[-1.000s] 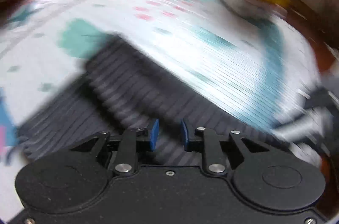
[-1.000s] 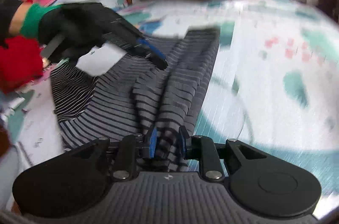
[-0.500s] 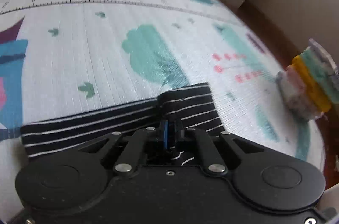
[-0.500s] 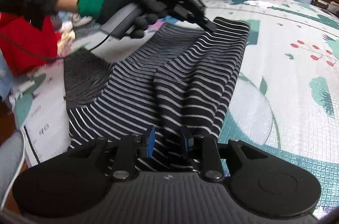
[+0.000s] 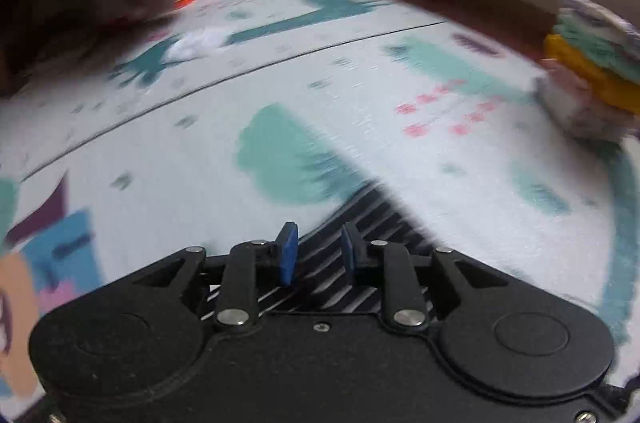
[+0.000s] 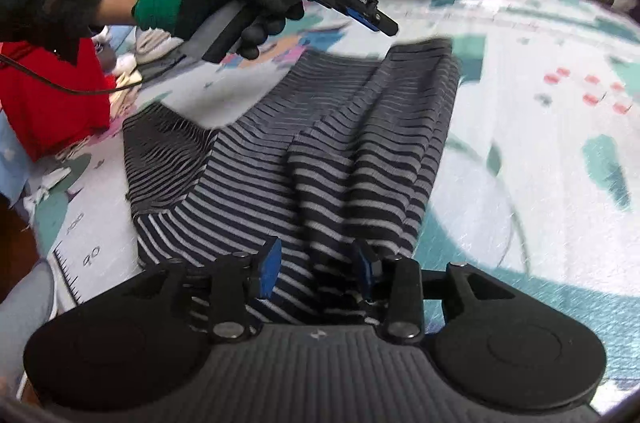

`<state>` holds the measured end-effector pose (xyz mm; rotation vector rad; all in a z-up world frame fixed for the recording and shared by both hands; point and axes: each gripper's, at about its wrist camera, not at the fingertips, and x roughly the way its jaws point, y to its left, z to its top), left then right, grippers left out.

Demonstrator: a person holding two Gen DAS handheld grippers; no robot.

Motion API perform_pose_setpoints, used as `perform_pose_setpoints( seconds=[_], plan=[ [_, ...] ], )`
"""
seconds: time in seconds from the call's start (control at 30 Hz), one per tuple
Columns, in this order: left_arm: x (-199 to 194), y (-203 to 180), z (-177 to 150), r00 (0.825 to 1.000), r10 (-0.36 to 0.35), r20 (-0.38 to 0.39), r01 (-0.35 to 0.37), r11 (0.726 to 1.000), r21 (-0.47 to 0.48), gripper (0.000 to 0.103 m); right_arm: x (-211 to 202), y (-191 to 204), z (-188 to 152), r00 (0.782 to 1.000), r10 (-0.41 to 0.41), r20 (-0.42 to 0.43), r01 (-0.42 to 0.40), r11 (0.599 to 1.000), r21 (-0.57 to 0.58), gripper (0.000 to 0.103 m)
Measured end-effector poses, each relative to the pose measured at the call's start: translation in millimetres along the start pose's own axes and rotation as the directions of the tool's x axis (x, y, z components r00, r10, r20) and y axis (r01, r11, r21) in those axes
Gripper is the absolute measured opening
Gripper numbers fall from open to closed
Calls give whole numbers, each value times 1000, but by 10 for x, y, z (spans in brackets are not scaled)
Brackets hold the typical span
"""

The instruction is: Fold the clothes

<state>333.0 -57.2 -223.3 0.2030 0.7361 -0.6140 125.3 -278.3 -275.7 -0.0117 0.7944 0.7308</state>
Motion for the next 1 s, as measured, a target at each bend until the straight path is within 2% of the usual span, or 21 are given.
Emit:
perform_pose_setpoints(
  seconds=[0.07,0.13,0.17,0.2,0.27,0.37,0.5,0.57,0.63,0.67,0.7,0.8,0.87,0.93,1.0],
  plan=[
    [112,-167,25,1000,-24,-9,24,999,46,21,-7,-3,2,1000,-15,12,15,1000,-5,40],
    [307,-281,36,1000,-16,-21,17,998,55,23,-9,-7,2,999,-29,21,29,1000,-10,40],
    [417,-333,40,999,-12,-38,14,998,63,36,37,-17,-19,1000,-27,-12,27,1000,-8,41],
    [566,-369,39,996,-9,-86,16,997,81,43,78,-23,-39,999,-27,-41,26,1000,-10,42],
    [749,-460,11,990,1,-138,20,988,150,47,66,24,-53,999,-41,-36,39,998,-50,42],
    [746,-545,77,987,23,-158,12,976,219,46,28,20,-84,999,-41,-29,40,999,-35,42],
    [261,-710,19,997,-50,-64,68,941,332,44,-23,14,-126,999,-41,-18,40,999,-14,42],
    [64,-793,-100,987,-129,-98,155,928,340,39,-48,12,-147,999,-41,-13,41,999,-3,42],
    [-41,-915,-266,969,-187,-163,235,903,361,35,-74,9,-168,999,-41,-8,41,999,7,42],
    [-67,-983,-353,960,-205,-192,265,889,373,35,-86,8,-178,999,-41,-5,41,999,13,42],
    [-22,-1063,-441,959,-193,-207,262,882,392,35,-99,7,-189,999,-41,-3,41,999,18,42],
    [79,-1211,-606,968,-146,-202,220,882,416,35,-97,5,-217,999,-52,-8,52,998,22,43],
    [12,-1161,-516,968,-159,-194,218,915,340,35,-191,51,-226,996,-88,32,88,996,1,42],
    [-146,-1173,-506,965,-197,-175,247,904,348,35,-318,91,-232,991,-84,102,85,996,-8,42],
    [-181,-1223,-579,960,-203,-196,264,891,371,35,-279,146,-245,993,-86,85,91,994,-55,42]
  ],
)
